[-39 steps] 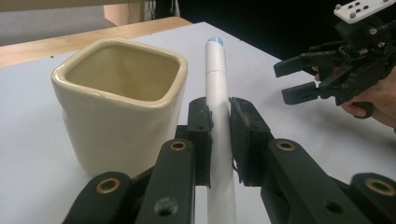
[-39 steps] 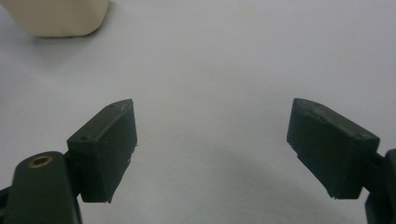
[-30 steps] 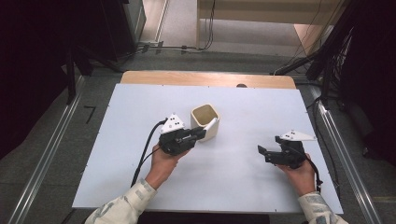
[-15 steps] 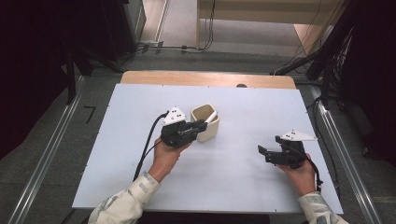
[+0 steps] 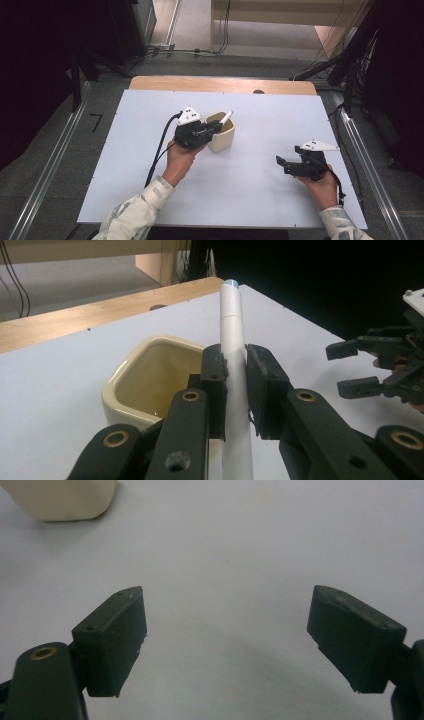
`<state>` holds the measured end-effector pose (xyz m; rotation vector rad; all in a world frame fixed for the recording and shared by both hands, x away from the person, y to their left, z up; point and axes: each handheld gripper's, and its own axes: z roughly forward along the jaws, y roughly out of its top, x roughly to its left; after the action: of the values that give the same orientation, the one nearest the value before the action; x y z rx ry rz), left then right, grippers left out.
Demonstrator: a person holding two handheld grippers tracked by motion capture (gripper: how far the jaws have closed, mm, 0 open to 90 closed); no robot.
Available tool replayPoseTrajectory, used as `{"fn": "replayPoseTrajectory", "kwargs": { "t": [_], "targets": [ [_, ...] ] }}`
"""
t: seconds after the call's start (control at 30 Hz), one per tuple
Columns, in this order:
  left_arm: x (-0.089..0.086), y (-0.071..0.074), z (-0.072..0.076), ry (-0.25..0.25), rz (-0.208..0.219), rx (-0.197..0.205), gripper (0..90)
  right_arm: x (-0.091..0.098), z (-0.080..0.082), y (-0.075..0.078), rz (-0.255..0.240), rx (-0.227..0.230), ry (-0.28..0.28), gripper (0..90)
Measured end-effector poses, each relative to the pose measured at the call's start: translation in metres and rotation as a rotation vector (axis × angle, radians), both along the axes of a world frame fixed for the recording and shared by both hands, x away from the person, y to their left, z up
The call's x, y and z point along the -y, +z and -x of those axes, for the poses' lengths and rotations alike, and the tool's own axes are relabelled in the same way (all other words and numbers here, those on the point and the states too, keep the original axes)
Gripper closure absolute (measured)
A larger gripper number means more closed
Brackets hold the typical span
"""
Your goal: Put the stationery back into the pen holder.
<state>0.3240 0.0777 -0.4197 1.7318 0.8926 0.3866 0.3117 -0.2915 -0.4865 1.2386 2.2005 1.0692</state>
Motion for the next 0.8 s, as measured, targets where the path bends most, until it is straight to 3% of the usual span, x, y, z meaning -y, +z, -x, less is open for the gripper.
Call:
{"fn": "replayPoseTrajectory", "kwargs": {
  "t": [0.4, 0.8],
  "targets": [
    [0.003, 0.001, -0.013, 0.02, -0.015, -0.016, 79.4, 0.001, 0.0, 0.0, -0.004, 0.001, 0.001, 14.2],
    [0.012, 0.008, -0.028, 0.044, -0.003, -0.013, 79.4, 0.001, -0.001, 0.0, -0.004, 0.002, 0.0, 14.2]
  ]
}}
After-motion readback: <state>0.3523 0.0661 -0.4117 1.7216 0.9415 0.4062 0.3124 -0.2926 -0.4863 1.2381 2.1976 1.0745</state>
